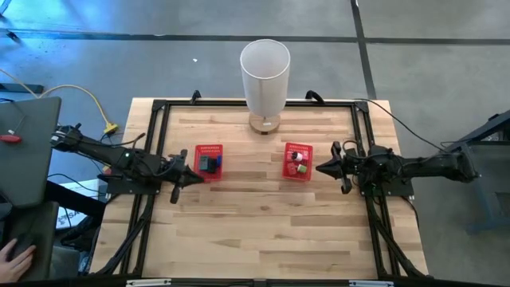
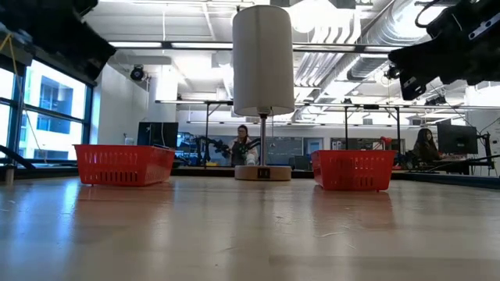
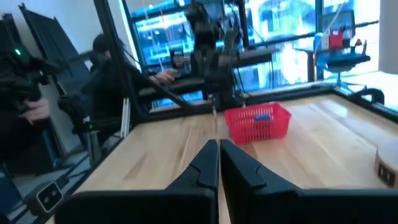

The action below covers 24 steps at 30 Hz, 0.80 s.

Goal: Pick & Place Office items
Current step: Return to Home Position

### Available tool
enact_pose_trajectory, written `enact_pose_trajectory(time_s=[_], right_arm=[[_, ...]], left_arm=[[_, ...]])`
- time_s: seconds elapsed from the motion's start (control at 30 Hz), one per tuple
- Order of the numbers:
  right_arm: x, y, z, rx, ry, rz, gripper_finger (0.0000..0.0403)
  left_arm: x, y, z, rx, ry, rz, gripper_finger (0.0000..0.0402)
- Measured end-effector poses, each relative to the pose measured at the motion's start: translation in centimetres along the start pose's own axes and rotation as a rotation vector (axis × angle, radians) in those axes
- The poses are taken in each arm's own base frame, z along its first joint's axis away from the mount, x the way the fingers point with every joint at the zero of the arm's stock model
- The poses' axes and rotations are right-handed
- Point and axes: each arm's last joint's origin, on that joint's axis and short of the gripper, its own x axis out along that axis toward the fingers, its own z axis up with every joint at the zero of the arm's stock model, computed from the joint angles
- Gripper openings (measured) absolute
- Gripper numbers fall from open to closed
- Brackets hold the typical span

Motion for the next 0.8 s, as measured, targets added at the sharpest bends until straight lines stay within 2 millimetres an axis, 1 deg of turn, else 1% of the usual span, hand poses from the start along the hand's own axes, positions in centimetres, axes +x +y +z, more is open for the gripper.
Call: enact_pose_trajectory(time_s=[0.1,0.33,0.57,0.63,0.8], right_arm=[[0.0,0.0,0.0,-0.009,-0.003,0.0,0.0002],[0.1,-0.1,-0.1,-0.042,0.01,-0.003,0.0002],[0.1,-0.1,-0.2,-0.055,0.012,-0.015,0.0002],[0.1,-0.2,-0.2,-0.058,0.013,-0.025,0.0002],[0.1,-0.2,-0.3,-0.076,0.02,-0.049,0.0002]], left_arm=[[0.1,0.1,-1.4,0.006,-0.014,-0.037,0.0],[0.6,0.1,-3.9,0.061,-0.07,-0.093,0.0],[1.1,0.3,-6.4,0.072,-0.096,-0.108,0.0],[1.2,0.4,-6.9,0.071,-0.1,-0.115,0.0],[1.2,0.5,-7.3,0.065,-0.105,-0.116,0.0]])
